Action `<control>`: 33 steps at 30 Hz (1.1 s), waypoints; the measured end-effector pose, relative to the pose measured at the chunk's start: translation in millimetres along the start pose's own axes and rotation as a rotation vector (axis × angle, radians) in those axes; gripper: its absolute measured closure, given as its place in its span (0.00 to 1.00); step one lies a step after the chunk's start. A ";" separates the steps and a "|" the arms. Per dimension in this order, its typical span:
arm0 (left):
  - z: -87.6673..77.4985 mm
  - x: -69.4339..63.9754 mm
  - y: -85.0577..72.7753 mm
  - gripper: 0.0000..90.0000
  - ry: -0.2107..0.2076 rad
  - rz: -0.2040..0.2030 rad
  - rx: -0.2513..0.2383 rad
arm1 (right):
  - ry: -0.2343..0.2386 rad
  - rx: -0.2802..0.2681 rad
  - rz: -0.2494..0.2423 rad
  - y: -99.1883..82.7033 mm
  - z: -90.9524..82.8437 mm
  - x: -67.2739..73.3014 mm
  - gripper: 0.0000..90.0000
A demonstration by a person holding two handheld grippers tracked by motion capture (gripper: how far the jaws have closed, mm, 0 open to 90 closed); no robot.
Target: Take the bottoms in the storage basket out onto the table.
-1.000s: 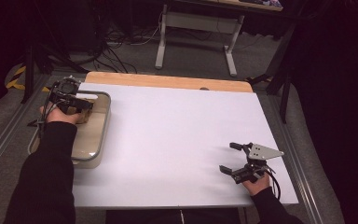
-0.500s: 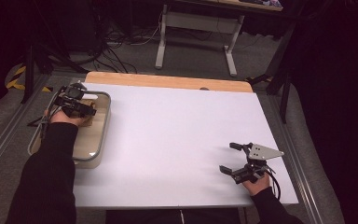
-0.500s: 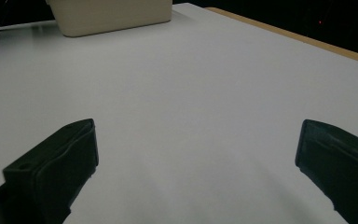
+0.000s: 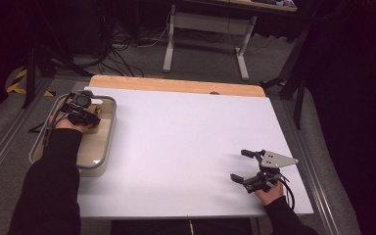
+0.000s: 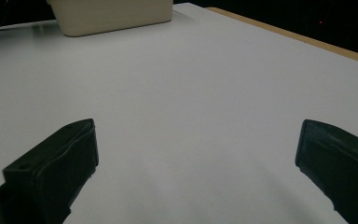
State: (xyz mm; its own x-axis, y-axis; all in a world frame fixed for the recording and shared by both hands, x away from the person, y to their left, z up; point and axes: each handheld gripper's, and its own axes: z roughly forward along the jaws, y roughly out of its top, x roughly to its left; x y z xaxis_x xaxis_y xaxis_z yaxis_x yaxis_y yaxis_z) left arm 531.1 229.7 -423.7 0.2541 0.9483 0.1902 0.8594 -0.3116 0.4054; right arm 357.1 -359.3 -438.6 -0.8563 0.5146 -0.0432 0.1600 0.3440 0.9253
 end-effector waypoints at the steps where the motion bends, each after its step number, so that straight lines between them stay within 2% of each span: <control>1: -0.3 -0.6 0.3 0.27 0.006 0.001 0.005 | 0.000 0.000 0.000 0.0 0.1 0.0 0.00; 2: -0.3 -0.6 0.3 0.29 0.006 0.001 0.005 | -0.001 0.001 0.000 0.0 0.1 0.0 0.00; 3: -1.3 -1.9 1.4 0.33 0.025 0.002 0.012 | -0.001 0.000 0.000 0.0 0.2 -0.1 0.00; 7: -3.9 -1.4 2.9 0.43 0.033 0.005 0.018 | 0.002 0.000 0.001 -0.1 0.2 -0.2 0.00; 10: -5.7 0.0 3.0 0.50 0.021 -0.011 0.016 | 0.003 0.000 0.002 -0.1 0.3 -0.3 0.00; 14: -9.2 6.1 4.1 0.57 -0.008 -0.054 0.012 | 0.006 -0.001 0.005 -0.2 0.4 -0.5 0.00; 19: -11.6 13.0 3.2 0.59 -0.038 -0.087 -0.003 | 0.008 -0.001 0.008 -0.2 0.5 -0.8 0.00; 24: -14.7 14.5 2.9 0.59 -0.030 -0.110 -0.019 | 0.008 -0.001 0.008 -0.3 0.5 -1.0 0.00; 28: -21.0 19.9 0.0 0.59 -0.058 -0.136 -0.051 | 0.008 0.000 0.009 -0.3 0.7 -1.0 0.00; 29: -24.7 23.2 -2.3 0.59 -0.077 -0.160 -0.078 | 0.009 0.001 0.008 -0.3 1.0 -1.0 0.00; 30: -24.7 23.2 -2.3 0.59 -0.077 -0.160 -0.078 | 0.009 0.001 0.008 -0.3 1.0 -0.9 0.00; 33: -32.8 27.5 -6.3 0.59 -0.113 -0.175 -0.126 | 0.009 0.000 0.008 -0.3 0.9 -1.0 0.00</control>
State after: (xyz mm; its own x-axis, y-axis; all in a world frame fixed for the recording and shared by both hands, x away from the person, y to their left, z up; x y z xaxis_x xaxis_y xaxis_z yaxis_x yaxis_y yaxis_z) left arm 518.2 255.8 -391.7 0.1605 0.9870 0.0086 0.8345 -0.1403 0.5328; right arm 358.4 -359.3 -439.2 -0.8593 0.5104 -0.0321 0.1671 0.3397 0.9256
